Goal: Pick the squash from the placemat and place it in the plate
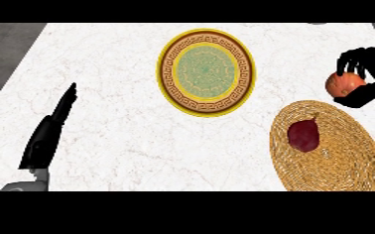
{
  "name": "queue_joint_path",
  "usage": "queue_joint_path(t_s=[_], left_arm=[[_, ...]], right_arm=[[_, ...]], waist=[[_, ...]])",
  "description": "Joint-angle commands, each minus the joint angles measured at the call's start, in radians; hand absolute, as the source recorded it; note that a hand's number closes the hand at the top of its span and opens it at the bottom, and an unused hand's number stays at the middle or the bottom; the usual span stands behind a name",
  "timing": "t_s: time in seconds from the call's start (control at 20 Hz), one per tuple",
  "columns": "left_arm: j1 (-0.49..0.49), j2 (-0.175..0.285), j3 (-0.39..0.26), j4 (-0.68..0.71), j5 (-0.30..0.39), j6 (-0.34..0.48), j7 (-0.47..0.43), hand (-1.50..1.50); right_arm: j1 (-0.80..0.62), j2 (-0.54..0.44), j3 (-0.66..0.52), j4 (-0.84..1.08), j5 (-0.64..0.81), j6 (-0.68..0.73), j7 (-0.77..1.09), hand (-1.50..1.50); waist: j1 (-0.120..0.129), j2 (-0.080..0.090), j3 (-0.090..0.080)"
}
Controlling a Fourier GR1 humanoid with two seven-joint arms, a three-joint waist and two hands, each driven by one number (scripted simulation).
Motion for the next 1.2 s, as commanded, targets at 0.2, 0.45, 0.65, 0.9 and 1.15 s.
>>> queue_joint_path(t_s=[0.2,0.45,0.65,0.9,1.15], left_arm=[[0.063,0.016,0.043,0.012,0.012,0.005,-0.042,0.00],[0.040,0.014,0.058,0.022,0.013,0.011,-0.010,0.00],[0.040,0.019,0.059,-0.023,0.012,0.005,0.034,0.00],[0.109,0.020,0.068,-0.067,0.021,-0.015,0.027,0.00],[0.095,-0.012,0.064,-0.016,-0.011,0.019,-0.010,0.00]], right_arm=[[-0.209,0.022,-0.073,0.168,0.028,-0.258,-0.203,1.50],[-0.305,0.084,-0.098,0.157,-0.077,-0.180,-0.377,1.50],[-0.365,0.101,-0.099,0.172,-0.128,-0.061,-0.433,1.50],[-0.407,0.199,-0.046,0.043,-0.131,0.001,-0.304,1.50],[-0.427,0.313,-0.020,-0.053,-0.140,0.012,-0.153,1.50]], waist=[[-0.041,-0.015,-0.003],[-0.071,-0.023,-0.004],[-0.079,-0.027,-0.004],[-0.088,-0.033,-0.005],[-0.096,-0.032,-0.005]])
